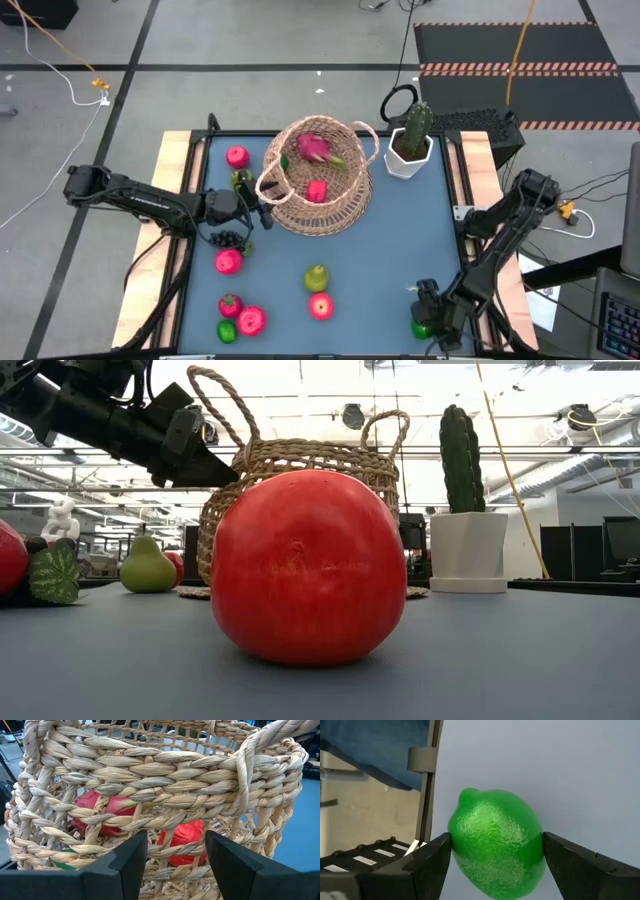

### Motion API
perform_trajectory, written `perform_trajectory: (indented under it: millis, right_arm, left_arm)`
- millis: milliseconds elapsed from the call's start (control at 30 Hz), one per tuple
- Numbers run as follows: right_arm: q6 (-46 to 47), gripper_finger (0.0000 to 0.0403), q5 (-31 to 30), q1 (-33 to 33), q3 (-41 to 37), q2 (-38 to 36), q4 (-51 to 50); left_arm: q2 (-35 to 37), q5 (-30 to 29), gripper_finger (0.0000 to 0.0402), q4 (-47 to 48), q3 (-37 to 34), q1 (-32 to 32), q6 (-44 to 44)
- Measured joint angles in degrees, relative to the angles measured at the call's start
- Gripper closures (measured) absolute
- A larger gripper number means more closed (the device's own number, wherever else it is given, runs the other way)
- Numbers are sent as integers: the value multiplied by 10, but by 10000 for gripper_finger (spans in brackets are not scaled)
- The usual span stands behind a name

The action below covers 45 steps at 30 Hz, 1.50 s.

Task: Build produce basket
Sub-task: Put the lime into the brown basket

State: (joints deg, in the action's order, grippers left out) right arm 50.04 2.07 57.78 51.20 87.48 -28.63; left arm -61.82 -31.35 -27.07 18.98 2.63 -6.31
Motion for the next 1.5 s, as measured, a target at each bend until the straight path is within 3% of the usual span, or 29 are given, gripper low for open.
perform_trajectory:
  millis: [233,567,1033,1500]
  right_arm:
    - [-24,105,-45,-13,-49,1,98]
    - [-10,105,-43,-31,-54,2,112]
    - [90,118,-71,-33,-54,3,136]
    - [22,141,-75,-76,-54,-5,141]
  left_arm:
    - [0,0,197,0,0,0,-1]
    - [0,0,197,4,0,0,-7]
    - [0,-2,197,-6,0,-6,-15]
    - [0,-1,197,-6,0,-7,-5]
